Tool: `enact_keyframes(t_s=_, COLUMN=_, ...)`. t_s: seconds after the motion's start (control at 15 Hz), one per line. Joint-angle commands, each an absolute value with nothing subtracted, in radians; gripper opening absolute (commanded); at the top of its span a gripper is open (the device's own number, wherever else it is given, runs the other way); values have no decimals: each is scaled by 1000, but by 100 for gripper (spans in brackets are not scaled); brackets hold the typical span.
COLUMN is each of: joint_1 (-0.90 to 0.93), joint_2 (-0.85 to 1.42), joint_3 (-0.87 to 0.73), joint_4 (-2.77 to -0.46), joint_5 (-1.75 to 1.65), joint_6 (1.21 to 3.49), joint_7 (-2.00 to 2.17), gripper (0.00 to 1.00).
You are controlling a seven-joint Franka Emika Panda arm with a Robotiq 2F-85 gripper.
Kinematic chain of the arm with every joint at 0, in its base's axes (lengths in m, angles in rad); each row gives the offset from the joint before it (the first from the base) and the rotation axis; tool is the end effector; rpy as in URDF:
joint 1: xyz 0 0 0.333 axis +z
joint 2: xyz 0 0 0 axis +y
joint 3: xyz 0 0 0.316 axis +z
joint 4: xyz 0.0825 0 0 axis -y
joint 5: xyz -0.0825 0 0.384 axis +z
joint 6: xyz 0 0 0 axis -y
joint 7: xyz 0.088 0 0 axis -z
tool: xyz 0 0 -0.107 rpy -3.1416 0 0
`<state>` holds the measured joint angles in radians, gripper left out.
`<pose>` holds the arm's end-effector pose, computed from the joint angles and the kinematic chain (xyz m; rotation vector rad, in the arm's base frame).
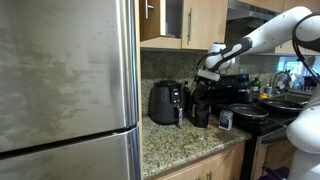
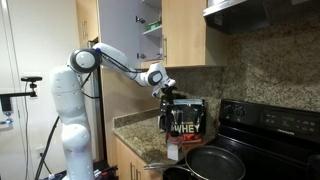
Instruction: Move the black packet to the right and then put it back in the left corner
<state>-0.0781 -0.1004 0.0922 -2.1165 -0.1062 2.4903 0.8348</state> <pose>0.5596 0.0098 0.5094 -2.7439 1.0800 -0.7052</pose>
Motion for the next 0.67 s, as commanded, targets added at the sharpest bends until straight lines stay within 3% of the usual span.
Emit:
enact_keyframes(t_s=0.0, joint_1=-70, joint_2=-54, joint_3=75, joint_4=-2074, joint_5=-199, joint_6=2514, joint_7=908, gripper=59)
enact_keyframes(t_s=0.53, joint_1=-62, joint_2=-56, joint_3=57, joint_4=-2074, joint_5=-252, joint_6=2492, joint_7=942, gripper=2)
enact_keyframes(t_s=0.6, joint_1=-62, joint_2=-57, joint_3=55, joint_4=-2073, joint_5=-248, joint_6=2490, joint_7=941, gripper=2)
